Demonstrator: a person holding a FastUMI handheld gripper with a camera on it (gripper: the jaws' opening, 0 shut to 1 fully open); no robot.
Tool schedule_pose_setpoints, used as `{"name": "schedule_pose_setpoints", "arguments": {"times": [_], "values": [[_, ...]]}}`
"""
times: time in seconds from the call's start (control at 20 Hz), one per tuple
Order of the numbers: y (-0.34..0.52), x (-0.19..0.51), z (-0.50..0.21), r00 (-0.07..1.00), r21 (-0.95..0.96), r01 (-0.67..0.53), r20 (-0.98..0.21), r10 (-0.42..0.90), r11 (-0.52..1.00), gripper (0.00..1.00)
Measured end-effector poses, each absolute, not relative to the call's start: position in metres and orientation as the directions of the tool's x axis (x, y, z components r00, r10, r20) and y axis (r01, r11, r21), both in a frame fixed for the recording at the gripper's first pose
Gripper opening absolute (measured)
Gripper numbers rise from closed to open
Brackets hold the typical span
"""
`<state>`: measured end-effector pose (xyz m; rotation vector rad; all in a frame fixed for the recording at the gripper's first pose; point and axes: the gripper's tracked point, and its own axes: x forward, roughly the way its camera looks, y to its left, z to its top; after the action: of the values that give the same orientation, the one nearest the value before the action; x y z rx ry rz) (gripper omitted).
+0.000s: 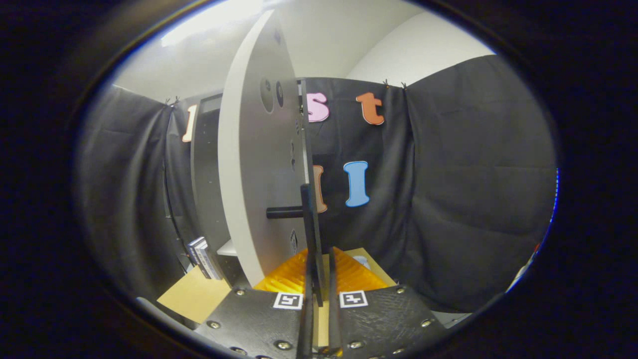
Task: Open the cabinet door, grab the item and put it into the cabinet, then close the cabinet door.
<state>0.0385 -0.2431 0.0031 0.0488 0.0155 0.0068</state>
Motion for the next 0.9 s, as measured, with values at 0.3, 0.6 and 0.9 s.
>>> {"name": "schedule_pose_setpoints", "arguments": {"times": [0.3,0.6,0.9], "values": [[-0.268,0.045,0.005,0.997,0.049,-0.066,-0.024,0.068,0.997,0.13],[-0.279,0.048,0.006,0.994,0.038,-0.108,-0.021,0.108,0.993,0.12],[-0.27,0.041,0.007,0.997,0.017,-0.066,-0.034,0.067,0.998,0.12]]}}
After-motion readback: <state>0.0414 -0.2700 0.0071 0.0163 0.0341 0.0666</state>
